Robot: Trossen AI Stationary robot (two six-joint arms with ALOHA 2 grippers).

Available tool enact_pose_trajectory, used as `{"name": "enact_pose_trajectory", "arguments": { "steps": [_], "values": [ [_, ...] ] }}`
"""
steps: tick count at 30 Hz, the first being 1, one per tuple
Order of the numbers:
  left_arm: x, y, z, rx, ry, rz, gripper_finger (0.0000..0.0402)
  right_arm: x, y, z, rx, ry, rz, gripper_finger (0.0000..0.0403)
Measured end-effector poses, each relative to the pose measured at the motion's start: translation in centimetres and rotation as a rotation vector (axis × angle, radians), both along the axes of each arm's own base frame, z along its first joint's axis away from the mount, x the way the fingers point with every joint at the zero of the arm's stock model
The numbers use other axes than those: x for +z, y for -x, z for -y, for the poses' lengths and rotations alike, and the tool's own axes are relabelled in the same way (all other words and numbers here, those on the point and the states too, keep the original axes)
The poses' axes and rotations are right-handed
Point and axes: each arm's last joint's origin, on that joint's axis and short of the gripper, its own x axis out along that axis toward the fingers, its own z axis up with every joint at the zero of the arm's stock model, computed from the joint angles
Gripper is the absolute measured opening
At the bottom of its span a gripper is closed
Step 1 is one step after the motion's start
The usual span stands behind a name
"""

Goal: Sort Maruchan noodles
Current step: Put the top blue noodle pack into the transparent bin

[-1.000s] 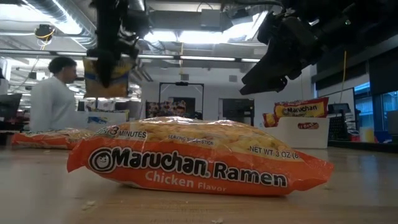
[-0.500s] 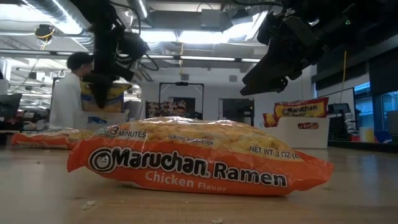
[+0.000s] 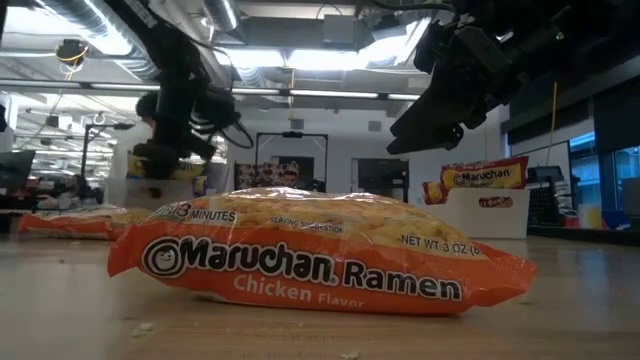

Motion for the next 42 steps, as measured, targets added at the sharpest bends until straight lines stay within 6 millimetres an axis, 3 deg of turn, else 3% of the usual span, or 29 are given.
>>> {"name": "enact_pose_trajectory", "arguments": {
  "steps": [9,16,21,27,35,42],
  "values": [
    [-1.5,-0.7,-1.1,-0.008,-0.066,-0.050,0.0112,0.0,0.0,0.0,0.014,-0.010,-0.002,0.0250],
    [-1.5,-0.6,-1.3,0.011,-0.086,-0.058,0.0162,0.0,0.0,-0.1,0.024,-0.015,-0.003,0.0250],
    [-0.4,-0.8,-1.5,0.027,-0.141,-0.105,0.0195,0.0,0.0,-0.1,0.023,-0.017,-0.003,0.0250],
    [1.8,-1.0,-1.3,0.016,-0.164,-0.082,0.0200,0.0,0.0,-0.1,0.022,-0.019,-0.002,0.0250],
    [1.8,-0.5,-2.1,0.049,-0.163,-0.042,0.0201,0.0,0.0,-0.1,0.023,-0.020,-0.002,0.0250],
    [2.8,-1.1,-1.1,0.009,-0.187,-0.019,0.0200,0.0,0.0,-0.1,0.037,-0.028,-0.003,0.0250]
  ]
}}
